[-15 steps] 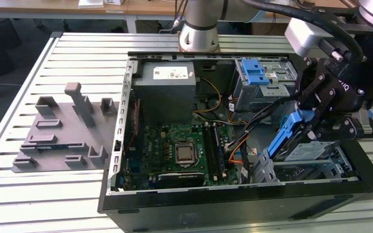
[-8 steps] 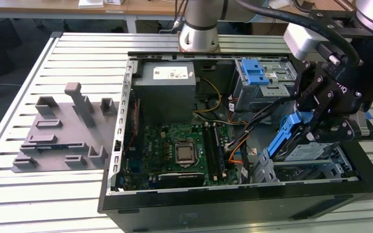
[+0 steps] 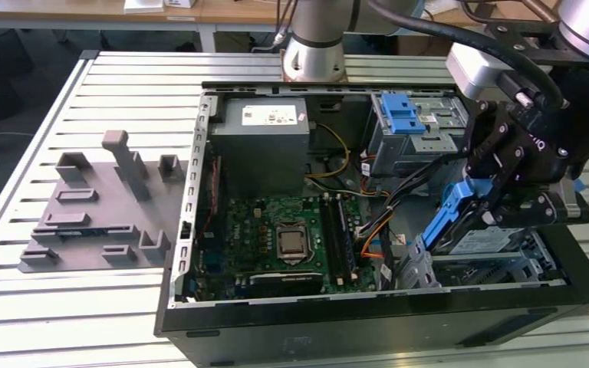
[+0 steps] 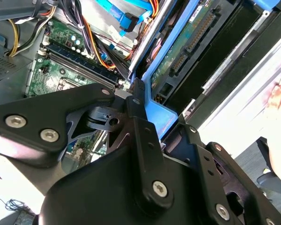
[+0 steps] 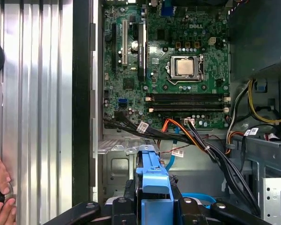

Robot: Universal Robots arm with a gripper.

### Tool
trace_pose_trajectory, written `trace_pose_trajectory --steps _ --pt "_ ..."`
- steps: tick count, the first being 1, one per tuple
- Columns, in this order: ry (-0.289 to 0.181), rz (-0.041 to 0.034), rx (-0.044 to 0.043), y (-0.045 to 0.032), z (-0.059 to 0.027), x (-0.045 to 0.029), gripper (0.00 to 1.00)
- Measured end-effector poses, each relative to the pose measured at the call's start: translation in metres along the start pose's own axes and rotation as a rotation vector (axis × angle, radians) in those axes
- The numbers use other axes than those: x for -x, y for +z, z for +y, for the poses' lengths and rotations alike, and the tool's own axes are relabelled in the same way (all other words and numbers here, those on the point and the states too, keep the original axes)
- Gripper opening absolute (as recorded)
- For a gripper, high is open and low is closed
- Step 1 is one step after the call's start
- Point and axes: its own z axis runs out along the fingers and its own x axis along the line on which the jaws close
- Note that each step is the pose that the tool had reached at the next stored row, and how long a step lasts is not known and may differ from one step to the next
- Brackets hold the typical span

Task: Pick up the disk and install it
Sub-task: 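Insert the disk into the insertion slot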

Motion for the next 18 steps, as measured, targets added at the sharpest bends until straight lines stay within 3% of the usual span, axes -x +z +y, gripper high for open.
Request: trace_pose_trajectory --steps 18 --pt "0.000 -0.0001 -0.0002 0.0094 -0.0003 -0.0001 0.36"
